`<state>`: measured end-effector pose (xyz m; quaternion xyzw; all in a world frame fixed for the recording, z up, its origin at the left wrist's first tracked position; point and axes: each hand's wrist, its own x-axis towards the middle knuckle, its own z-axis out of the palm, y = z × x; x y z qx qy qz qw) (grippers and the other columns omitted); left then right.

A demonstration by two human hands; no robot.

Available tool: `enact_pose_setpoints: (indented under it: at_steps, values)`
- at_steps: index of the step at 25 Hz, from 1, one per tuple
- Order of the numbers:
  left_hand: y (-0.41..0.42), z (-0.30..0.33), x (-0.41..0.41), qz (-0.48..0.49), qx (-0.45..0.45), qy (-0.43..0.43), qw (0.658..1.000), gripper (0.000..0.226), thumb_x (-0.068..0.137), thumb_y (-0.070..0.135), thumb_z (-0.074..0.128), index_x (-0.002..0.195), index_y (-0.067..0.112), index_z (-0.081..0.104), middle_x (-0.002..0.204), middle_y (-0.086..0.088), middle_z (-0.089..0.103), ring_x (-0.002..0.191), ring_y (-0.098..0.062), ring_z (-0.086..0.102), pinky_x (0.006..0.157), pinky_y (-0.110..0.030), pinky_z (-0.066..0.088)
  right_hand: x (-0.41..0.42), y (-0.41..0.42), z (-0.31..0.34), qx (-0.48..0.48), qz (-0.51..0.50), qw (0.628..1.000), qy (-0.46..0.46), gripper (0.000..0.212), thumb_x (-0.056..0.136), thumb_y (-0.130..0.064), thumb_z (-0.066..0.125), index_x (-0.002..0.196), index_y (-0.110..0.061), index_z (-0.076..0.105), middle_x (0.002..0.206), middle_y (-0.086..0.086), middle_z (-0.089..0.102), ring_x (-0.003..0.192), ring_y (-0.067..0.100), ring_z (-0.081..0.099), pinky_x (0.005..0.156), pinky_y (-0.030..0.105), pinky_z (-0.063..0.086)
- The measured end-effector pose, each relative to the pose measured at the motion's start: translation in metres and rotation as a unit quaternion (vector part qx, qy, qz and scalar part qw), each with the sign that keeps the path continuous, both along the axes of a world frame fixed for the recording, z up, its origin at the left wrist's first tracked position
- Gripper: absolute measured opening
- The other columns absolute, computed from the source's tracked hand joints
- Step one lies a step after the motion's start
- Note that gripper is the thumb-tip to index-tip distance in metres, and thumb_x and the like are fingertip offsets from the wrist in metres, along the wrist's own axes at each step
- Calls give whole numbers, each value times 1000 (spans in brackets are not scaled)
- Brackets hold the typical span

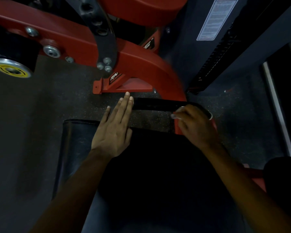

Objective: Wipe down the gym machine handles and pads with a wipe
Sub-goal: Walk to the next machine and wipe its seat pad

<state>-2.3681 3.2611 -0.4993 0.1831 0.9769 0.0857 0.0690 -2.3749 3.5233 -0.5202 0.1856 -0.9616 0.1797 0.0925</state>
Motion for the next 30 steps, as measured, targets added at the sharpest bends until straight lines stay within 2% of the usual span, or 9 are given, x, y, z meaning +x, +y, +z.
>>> enact_pose_setpoints:
  at_steps: [3, 6, 12, 15, 18, 21, 23, 26, 30]
  values:
    - [0, 0, 0, -1, 1, -4, 1000, 76, 84, 28, 25, 150, 14, -11, 158, 2, -18, 147, -12, -3, 118, -44, 18, -10, -59, 10, -21, 118, 990, 78, 22, 89, -10, 51, 96, -6, 71, 102, 9, 67, 88, 22, 61, 71, 27, 54]
    - [1, 0, 0, -2, -1, -6, 1000, 77, 84, 27, 27, 150, 14, -10, 158, 2, -18, 147, -11, -3, 118, -45, 18, -23, -84, 7, 31, 141, 984, 105, 14, 84, -5, 65, 97, -3, 68, 101, 8, 65, 90, 21, 58, 68, 28, 53]
    - [0, 0, 1, 12, 1, -8, 1000, 79, 88, 21, 38, 150, 15, -10, 158, 4, -19, 146, -10, -2, 119, -42, 17, -29, -13, -8, 39, 134, 987, 82, 12, 89, -9, 56, 85, -3, 66, 94, 11, 67, 85, 24, 63, 65, 31, 55]
    - [1, 0, 1, 3, 2, -2, 1000, 75, 89, 23, 31, 150, 14, -9, 158, 3, -17, 146, -10, -2, 119, -42, 16, -21, 31, -12, 36, 69, 996, 45, 14, 89, -11, 57, 81, -5, 67, 92, 9, 65, 84, 22, 60, 65, 35, 53]
    - [1, 2, 0, -3, -13, 16, 1000, 72, 88, 26, 29, 151, 11, -3, 159, -1, -10, 147, -14, 0, 119, -46, 12, -10, 54, -18, -74, -39, 996, 2, 16, 87, -8, 57, 74, -6, 65, 87, 9, 63, 80, 22, 61, 67, 36, 53]
    - [18, 1, 1, -59, -21, 50, 997, 69, 91, 27, 32, 151, 7, 6, 160, -7, -2, 147, -20, 2, 118, -50, 2, 1, 60, -21, -206, -197, 958, -33, 16, 79, 4, 63, 74, -11, 66, 87, 7, 65, 78, 13, 63, 70, 18, 53]
    - [58, -5, -3, -100, -5, 67, 993, 67, 93, 28, 34, 150, 6, 10, 160, -8, 3, 147, -21, 4, 118, -46, 3, -5, 57, -20, -265, -286, 921, -16, 18, 80, 6, 61, 82, -11, 69, 92, 7, 67, 83, 11, 65, 74, 17, 53]
    - [126, -17, -6, -71, 28, 52, 996, 64, 95, 33, 33, 150, 4, 15, 159, -10, 9, 147, -22, 5, 118, -44, 6, -13, 48, -26, -275, -292, 916, -15, 23, 83, 6, 59, 94, -8, 72, 97, 7, 69, 86, 16, 66, 79, 17, 53]
    - [145, -36, -5, -51, -34, 67, 996, 65, 94, 34, 37, 149, 5, 18, 158, -11, 14, 147, -25, 8, 118, -47, 7, -8, 49, -45, -220, -231, 948, 13, 32, 80, 7, 60, 108, -6, 69, 106, 6, 70, 92, 23, 62, 84, 34, 53]
